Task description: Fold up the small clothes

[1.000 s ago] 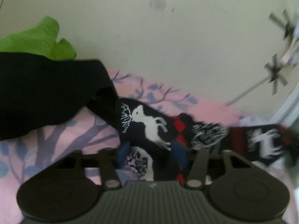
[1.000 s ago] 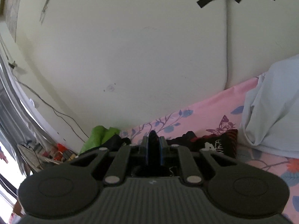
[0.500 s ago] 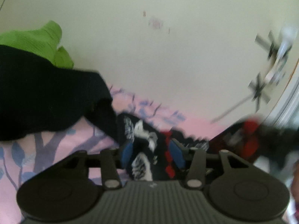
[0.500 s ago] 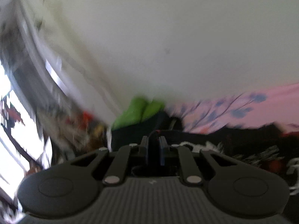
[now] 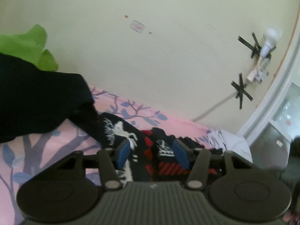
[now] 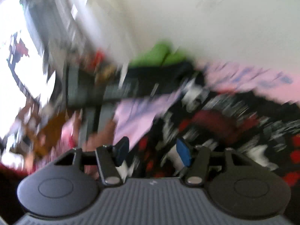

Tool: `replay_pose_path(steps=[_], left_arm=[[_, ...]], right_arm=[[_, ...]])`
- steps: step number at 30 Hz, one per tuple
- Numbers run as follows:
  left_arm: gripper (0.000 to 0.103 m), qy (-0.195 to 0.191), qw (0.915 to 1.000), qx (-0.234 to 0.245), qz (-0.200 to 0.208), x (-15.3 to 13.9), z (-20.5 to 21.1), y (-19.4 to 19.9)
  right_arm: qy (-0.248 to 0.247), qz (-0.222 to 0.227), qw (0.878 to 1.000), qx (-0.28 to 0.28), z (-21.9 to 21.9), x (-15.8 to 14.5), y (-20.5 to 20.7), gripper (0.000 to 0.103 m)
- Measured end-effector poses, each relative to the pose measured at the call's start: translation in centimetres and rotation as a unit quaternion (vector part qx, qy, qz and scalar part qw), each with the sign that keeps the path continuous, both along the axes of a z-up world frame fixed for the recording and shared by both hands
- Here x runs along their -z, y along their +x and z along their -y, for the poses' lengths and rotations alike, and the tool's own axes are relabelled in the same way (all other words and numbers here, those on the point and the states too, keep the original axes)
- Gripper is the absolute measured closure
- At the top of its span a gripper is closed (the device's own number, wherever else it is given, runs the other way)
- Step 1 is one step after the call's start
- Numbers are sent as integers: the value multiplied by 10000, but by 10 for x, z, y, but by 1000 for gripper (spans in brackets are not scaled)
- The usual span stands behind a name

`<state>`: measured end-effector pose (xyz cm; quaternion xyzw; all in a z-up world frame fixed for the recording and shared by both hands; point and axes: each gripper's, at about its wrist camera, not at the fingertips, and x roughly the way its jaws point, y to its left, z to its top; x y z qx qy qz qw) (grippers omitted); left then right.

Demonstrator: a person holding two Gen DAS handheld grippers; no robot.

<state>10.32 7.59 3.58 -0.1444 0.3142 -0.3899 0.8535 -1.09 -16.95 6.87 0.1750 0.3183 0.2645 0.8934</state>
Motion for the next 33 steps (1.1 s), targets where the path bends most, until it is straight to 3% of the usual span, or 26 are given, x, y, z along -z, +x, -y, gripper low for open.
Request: replay_pose_path(steps=[3, 6, 8, 9, 11, 13, 15, 17, 19, 23, 24, 25, 26, 28, 31, 33], left_arm=[[52, 121, 9998, 126, 115, -1, 9, -5], [52, 247, 9993, 226, 156, 1, 15, -8], [52, 310, 9991, 251, 143, 3, 17, -8], [52, 334, 9990, 256, 124, 4, 18, -8], [52, 374, 9990, 250, 82, 6, 17, -6], [52, 383, 9990, 230, 36, 7, 17, -4], [52, 362, 9991, 198, 3, 8, 15, -3], [52, 321, 9993, 185, -31, 8, 14, -2], [52, 323, 9993, 189, -53, 8, 15, -1], [49, 418, 9989, 225, -8, 8, 18, -3], [49, 436, 9988, 227, 5, 8, 19, -3], [49, 441, 9988, 228, 8, 8, 19, -3], [49, 437, 9988, 228, 0, 9, 18, -3], [48, 422, 9989, 213, -41, 9, 17, -1], [48, 338, 9992, 191, -83, 9, 14, 0], [48, 275, 9994, 186, -78, 7, 13, 0]], right_arm=[[-52, 186, 9972, 721, 21, -6, 3, 68], [-466, -45, 9951, 875, 22, 14, 23, 75], [-1079, -440, 9898, 820, 10, 45, 35, 74], [-1204, -70, 9889, 868, 6, 50, 29, 74], [-1418, -108, 9862, 853, 2, 43, 27, 74], [-1403, -96, 9857, 926, 4, 30, 20, 71], [-1311, 211, 9865, 957, 6, 14, -2, 66], [-1082, 345, 9911, 689, -2, 11, -10, 60], [-789, 286, 9962, 231, -15, 8, -26, 43], [-523, -102, 9975, -457, -49, 23, -38, 44], [-526, -215, 9968, -570, -56, 30, -39, 50], [-589, -305, 9958, -638, -63, 37, -39, 77], [-730, -403, 9945, -631, -68, 43, -37, 89], [-729, -436, 9951, -513, -71, 46, -36, 96], [-35, -141, 9985, -521, -65, 25, -38, 96], [170, -99, 9972, -717, -69, 18, -40, 94]])
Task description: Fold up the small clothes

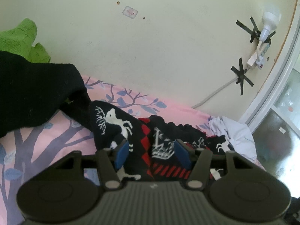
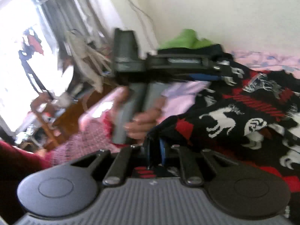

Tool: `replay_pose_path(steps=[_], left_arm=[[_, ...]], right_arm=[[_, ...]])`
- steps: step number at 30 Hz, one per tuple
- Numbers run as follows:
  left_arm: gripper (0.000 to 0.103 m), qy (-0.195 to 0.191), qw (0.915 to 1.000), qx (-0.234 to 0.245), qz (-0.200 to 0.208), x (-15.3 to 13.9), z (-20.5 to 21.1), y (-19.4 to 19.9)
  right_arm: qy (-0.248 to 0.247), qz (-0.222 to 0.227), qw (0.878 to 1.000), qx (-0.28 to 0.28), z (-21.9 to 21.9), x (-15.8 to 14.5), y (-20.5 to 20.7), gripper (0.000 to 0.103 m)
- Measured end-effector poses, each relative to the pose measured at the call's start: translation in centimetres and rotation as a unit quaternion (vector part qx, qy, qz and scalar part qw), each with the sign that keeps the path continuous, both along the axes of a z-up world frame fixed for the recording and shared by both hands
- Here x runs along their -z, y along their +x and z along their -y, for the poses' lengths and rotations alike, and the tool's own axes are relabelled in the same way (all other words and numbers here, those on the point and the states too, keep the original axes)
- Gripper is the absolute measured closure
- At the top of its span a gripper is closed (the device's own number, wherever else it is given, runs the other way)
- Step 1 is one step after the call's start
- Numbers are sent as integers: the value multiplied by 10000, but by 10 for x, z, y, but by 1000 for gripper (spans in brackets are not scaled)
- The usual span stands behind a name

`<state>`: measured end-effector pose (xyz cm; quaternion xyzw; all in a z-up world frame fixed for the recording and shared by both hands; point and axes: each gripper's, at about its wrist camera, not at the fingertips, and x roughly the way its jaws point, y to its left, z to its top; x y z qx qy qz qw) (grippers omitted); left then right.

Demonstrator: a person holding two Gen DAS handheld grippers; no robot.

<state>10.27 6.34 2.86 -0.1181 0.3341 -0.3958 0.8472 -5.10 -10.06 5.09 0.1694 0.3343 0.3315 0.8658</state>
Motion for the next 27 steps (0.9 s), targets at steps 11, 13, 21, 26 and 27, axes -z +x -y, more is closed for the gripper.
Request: replay_pose_path(steps=[11, 13, 21, 26, 27], left_arm=[[47, 3, 9975, 590, 394, -9, 17, -24], [47, 113, 9960, 755, 473, -8, 25, -31], [46, 764, 9906, 1001, 542, 6, 50, -39], [46, 894, 9909, 972, 251, 14, 50, -30], [46, 925, 9906, 970, 259, 14, 50, -30]], right_arm=[[4, 47, 9832, 1827, 93, -4, -36, 62], [-300, 211, 9631, 2665, 126, -14, -50, 50], [-2233, 114, 9365, 2703, 128, 0, -53, 56], [-2330, -217, 9305, 2820, 141, 13, -35, 103], [-2379, -172, 9262, 2919, 143, 8, -37, 103]])
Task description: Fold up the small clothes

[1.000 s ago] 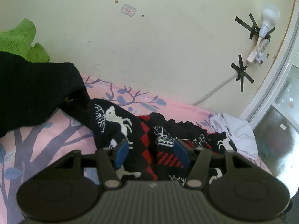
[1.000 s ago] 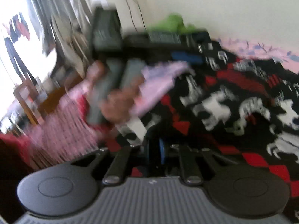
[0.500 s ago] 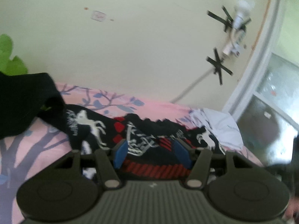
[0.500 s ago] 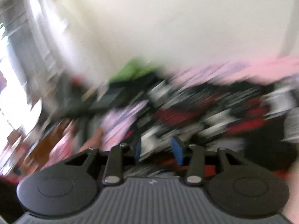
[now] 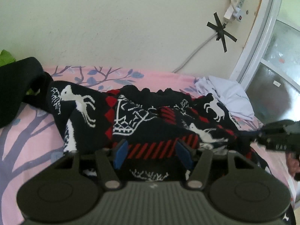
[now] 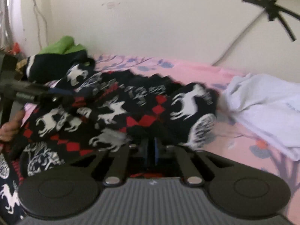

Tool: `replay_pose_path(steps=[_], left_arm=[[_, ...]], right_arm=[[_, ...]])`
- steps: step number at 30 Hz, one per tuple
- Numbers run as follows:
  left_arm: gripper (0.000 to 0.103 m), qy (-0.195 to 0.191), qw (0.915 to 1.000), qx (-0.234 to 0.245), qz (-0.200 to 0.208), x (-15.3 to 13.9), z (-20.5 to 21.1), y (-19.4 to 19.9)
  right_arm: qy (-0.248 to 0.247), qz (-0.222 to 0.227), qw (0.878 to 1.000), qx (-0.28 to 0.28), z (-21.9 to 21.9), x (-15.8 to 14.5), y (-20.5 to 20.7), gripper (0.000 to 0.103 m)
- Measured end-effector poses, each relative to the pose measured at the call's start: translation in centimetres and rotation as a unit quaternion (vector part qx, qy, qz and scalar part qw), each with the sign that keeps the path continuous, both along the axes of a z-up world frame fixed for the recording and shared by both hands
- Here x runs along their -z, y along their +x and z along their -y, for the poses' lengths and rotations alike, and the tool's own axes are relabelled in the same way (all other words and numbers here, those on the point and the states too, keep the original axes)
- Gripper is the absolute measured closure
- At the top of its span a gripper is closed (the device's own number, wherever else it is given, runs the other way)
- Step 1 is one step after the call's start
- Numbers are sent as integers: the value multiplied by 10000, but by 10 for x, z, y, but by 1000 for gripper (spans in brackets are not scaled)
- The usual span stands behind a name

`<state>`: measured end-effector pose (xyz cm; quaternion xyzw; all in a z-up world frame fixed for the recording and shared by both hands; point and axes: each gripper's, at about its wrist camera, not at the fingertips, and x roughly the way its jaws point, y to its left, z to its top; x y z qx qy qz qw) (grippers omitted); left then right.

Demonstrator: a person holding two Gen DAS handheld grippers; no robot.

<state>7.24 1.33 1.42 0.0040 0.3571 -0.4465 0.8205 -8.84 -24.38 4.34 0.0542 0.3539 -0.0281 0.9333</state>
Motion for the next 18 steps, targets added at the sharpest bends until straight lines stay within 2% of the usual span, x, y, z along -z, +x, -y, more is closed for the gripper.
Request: replay_pose_path(steps=[5, 8, 10, 12, 14, 16, 18], left_arm=[[46, 94, 9999, 10, 103, 0, 2, -3], [46, 115, 9999, 7, 123, -1, 2, -3], [45, 145, 9998, 10, 154, -2, 3, -4], [44, 179, 9996, 18, 194, -2, 5, -5], [44, 188, 9996, 30, 219, -2, 5, -6], [43, 163, 9996, 28, 207, -1, 4, -6], [43, 167, 9996, 1, 236, -1, 4, -7]], right_arm=[[-40, 368, 9989, 297, 12, -44, -38, 103], [166, 150, 9997, -91, 0, -64, -71, 103], [510, -117, 9970, -564, -19, -62, -86, 103], [1009, -534, 9879, -1052, -43, -44, -93, 103], [958, -857, 9824, -1352, -65, -26, -92, 103], [762, -810, 9830, -1460, -73, -19, -92, 103], [935, -522, 9862, -1262, -61, -25, -89, 98]])
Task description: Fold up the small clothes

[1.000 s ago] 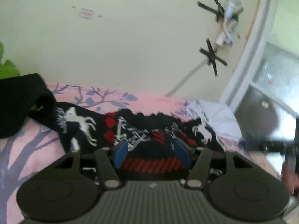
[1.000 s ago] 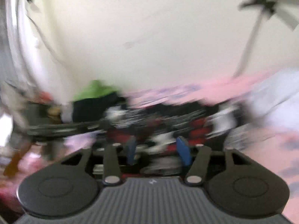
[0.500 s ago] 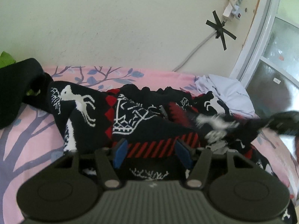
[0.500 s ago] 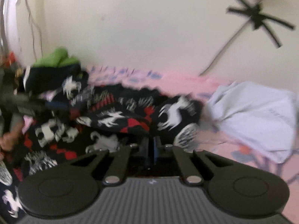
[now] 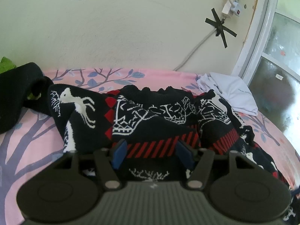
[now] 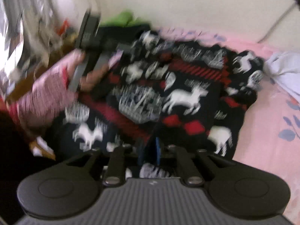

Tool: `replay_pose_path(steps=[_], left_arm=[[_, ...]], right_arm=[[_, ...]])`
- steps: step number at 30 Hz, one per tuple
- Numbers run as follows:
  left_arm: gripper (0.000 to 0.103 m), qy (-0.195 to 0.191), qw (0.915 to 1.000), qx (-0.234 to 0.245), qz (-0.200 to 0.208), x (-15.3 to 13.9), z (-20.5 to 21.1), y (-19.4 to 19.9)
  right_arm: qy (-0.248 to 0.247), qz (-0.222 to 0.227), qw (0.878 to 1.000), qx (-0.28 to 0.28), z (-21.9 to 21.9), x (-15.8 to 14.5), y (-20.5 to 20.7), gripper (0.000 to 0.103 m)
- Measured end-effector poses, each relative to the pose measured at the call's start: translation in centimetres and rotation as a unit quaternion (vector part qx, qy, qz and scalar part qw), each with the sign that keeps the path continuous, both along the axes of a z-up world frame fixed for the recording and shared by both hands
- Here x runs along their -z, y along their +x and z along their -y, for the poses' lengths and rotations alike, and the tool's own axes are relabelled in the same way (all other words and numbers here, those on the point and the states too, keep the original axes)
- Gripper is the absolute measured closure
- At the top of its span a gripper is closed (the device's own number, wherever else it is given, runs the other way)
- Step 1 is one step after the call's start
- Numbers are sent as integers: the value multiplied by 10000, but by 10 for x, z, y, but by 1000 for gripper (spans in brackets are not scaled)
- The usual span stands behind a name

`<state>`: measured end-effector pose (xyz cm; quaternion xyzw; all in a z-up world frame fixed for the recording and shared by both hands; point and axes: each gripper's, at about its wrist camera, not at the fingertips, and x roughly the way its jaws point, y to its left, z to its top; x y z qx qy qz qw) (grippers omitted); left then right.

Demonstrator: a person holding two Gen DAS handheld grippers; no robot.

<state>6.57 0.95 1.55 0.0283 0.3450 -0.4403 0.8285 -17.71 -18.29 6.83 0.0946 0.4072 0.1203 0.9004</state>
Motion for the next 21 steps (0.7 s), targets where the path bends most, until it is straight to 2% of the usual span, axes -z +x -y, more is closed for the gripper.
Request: replay_pose_path(steps=[2, 3, 4, 6, 8, 10, 12, 13, 14, 15, 17, 18, 19, 21], left_arm=[[43, 62, 9999, -20, 87, 0, 3, -2], [43, 117, 9998, -30, 155, 0, 5, -4], [43, 172, 9996, -33, 221, 0, 6, -6], [43, 277, 9990, -62, 345, 0, 8, -10], [43, 363, 9982, -104, 473, 1, 9, -14], [43, 422, 9975, -145, 551, 1, 9, -16], [42, 432, 9974, -168, 558, 1, 9, -16], [42, 421, 9975, -181, 535, 1, 8, -15], [42, 412, 9977, -199, 503, 1, 8, -14], [42, 398, 9978, -221, 477, 1, 7, -14], [42, 350, 9981, -245, 435, 1, 6, -13], [42, 324, 9983, -257, 415, 1, 5, -12], [42, 298, 9984, -272, 395, 1, 4, -11], [42, 242, 9986, -293, 378, 1, 2, -11]], right_arm=[[161, 474, 9984, 262, 18, -14, 5, 78], [164, 732, 9962, 449, 28, -19, 12, 60], [131, 934, 9931, 697, 36, -21, 17, 55], [117, 1076, 9878, 1119, 56, -19, 42, 57], [272, 1017, 9863, 1268, 73, -9, 73, 55], [582, 845, 9865, 1277, 80, 8, 104, 68], [748, 567, 9880, 1223, 74, 35, 137, 70], [611, 398, 9902, 1190, 66, 50, 151, 72], [393, 679, 9900, 1172, 59, 58, 155, 72], [209, 765, 9906, 1113, 55, 58, 160, 72], [306, 574, 9916, 1120, 59, 50, 160, 71], [391, 552, 9916, 1105, 65, 44, 155, 67], [461, 685, 9899, 1154, 73, 35, 144, 58], [706, 1038, 9816, 1439, 96, 23, 107, 50]])
